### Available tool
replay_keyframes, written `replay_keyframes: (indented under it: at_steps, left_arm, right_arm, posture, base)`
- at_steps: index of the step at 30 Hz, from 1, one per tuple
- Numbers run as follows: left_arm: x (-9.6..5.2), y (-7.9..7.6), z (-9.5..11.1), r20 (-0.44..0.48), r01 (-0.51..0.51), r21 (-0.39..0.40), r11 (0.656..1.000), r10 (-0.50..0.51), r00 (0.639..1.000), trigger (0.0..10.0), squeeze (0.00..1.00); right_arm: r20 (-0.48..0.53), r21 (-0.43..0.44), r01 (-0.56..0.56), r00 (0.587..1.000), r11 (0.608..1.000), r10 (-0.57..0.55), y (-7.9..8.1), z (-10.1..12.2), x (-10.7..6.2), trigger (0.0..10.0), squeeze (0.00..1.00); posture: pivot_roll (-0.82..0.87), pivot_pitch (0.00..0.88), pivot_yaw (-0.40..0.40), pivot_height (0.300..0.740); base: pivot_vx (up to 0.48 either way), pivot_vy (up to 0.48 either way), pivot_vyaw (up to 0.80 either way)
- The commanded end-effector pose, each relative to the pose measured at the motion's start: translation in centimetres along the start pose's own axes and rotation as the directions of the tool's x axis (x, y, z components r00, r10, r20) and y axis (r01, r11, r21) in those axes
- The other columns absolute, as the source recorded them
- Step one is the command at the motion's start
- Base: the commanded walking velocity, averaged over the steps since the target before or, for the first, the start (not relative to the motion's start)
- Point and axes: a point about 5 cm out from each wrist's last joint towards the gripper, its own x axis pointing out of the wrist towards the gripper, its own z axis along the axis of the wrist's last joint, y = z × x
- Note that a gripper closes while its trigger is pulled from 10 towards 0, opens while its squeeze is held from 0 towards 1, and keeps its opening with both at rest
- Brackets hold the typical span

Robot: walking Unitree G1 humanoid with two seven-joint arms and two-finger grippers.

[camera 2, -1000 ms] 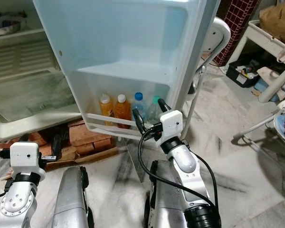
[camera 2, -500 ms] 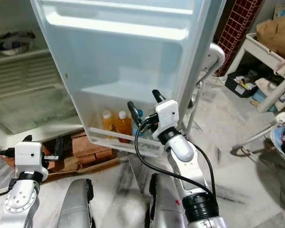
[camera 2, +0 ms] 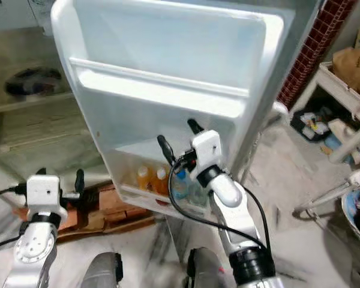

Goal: Restocking fridge

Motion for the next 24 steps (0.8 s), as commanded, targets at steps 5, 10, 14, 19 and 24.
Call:
replay_keyframes:
  at_steps: [5,10,14,19,24]
  left_arm:
    - [0.0,-0.2,-0.4,-0.005,-0.02,0.029,0.999,0.02,1.0,10.0,0.0]
    - [-0.1,-0.3,-0.7,-0.012,-0.029,0.032,0.999,0.029,0.999,10.0,0.0]
    - [-0.3,-0.3,-0.8,-0.018,-0.04,0.034,0.999,0.041,0.999,10.0,0.0]
    - [-0.1,-0.2,-0.9,-0.018,-0.045,0.04,0.998,0.046,0.999,10.0,0.0]
    - [0.1,-0.1,-0.8,-0.012,-0.045,0.045,0.998,0.046,0.999,10.0,0.0]
  right_arm:
    - [-0.029,0.004,-0.021,0.999,1.0,0.021,0.2,-0.5,-0.2,10.0,0.0]
    - [-0.04,0.008,-0.055,0.998,0.998,0.055,0.8,-0.7,-0.3,10.0,0.0]
    - [-0.083,-0.013,-0.051,0.995,0.999,0.05,0.8,-1.3,-0.3,10.0,0.0]
    - [-0.094,0.01,-0.083,0.992,0.997,0.083,0.9,-1.5,-0.3,10.0,0.0]
    - [-0.09,0.014,-0.127,0.988,0.992,0.128,1.3,-1.5,-0.4,10.0,0.0]
  posture:
    - [0.04,0.0,-0.037,0.735]
    - [0.04,0.0,-0.042,0.735]
    - [0.05,0.0,-0.046,0.735]
    - [0.05,0.0,-0.042,0.735]
    - [0.04,0.0,-0.037,0.735]
  base:
    - [0.0,0.0,0.0]
    - [0.0,0.0,0.0]
    - [0.0,0.0,0.0]
    - [-0.242,0.0,0.0]
    - [-0.353,0.0,0.0]
